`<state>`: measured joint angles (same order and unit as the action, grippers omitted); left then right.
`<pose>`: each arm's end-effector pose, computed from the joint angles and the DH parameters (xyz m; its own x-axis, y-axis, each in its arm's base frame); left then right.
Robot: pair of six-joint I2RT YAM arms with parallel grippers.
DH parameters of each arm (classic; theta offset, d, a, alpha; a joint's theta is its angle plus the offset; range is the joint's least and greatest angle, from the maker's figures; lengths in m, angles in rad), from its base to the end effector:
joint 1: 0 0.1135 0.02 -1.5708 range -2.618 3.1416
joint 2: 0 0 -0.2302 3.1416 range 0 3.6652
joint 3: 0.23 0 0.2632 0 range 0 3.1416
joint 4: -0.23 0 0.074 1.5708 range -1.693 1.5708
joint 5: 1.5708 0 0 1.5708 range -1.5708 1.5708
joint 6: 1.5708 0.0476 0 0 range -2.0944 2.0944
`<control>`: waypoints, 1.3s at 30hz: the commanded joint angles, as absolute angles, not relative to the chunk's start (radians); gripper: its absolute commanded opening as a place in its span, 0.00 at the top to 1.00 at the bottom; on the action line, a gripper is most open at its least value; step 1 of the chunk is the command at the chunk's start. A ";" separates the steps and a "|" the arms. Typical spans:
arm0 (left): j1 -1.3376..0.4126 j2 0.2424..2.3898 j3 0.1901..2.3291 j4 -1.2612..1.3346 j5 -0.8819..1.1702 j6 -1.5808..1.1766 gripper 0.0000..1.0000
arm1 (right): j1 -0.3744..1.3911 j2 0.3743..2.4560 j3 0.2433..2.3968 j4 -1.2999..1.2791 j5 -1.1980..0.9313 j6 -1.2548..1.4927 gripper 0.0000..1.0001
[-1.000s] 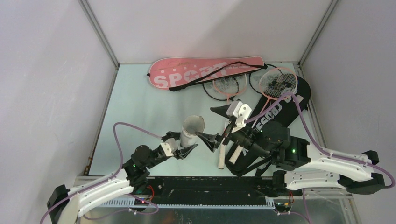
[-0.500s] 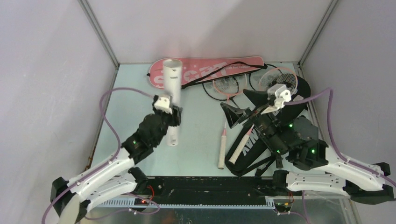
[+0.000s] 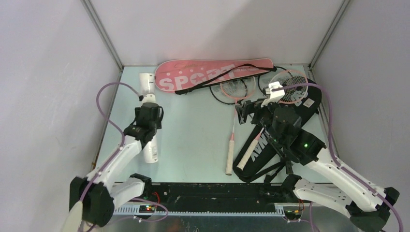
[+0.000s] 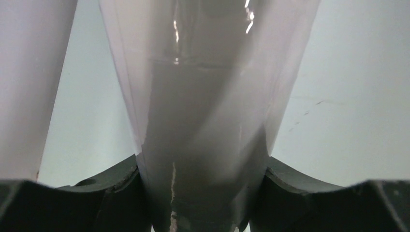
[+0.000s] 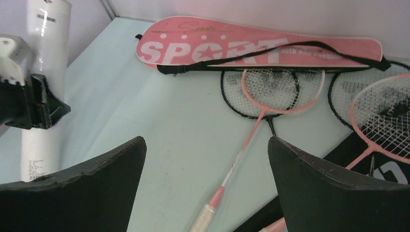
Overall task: Pack up the badminton gear
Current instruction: Place the shuttle tube at the center of the board.
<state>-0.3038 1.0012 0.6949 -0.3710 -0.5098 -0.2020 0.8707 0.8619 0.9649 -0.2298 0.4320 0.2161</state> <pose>0.2439 -0.0521 0.2149 -0.5654 -0.0062 -0.8248 -0.2197 0.9650 0.1433 0.1668 0.1670 0.3595 -0.1711 0.0991 -0.9803 -0.3995 0.9025 0.1610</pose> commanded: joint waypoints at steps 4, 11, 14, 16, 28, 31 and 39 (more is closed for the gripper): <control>-0.156 1.305 0.781 -0.446 -0.536 -0.099 0.47 | 0.729 0.823 0.945 -0.199 0.216 0.258 0.01; -0.050 1.482 0.844 -0.416 -0.452 0.002 0.48 | 0.663 0.838 0.921 -0.148 0.141 0.254 0.01; -0.044 1.553 0.862 -0.428 -0.490 0.043 0.47 | 0.631 0.853 0.920 -0.126 0.124 0.247 0.01; -0.033 1.600 0.890 -0.453 -0.465 0.048 0.45 | 0.615 0.860 0.919 -0.118 0.126 0.247 0.01; -0.023 1.587 0.932 -0.497 -0.380 0.021 0.00 | 0.578 0.844 0.920 -0.140 0.096 0.249 0.01; -0.023 1.503 0.952 -0.502 -0.345 0.009 0.00 | 0.575 0.814 0.919 -0.154 0.109 0.249 0.01; -0.041 1.125 0.965 -0.340 -0.064 -0.090 0.00 | 0.536 0.786 0.896 -0.194 0.154 0.339 0.01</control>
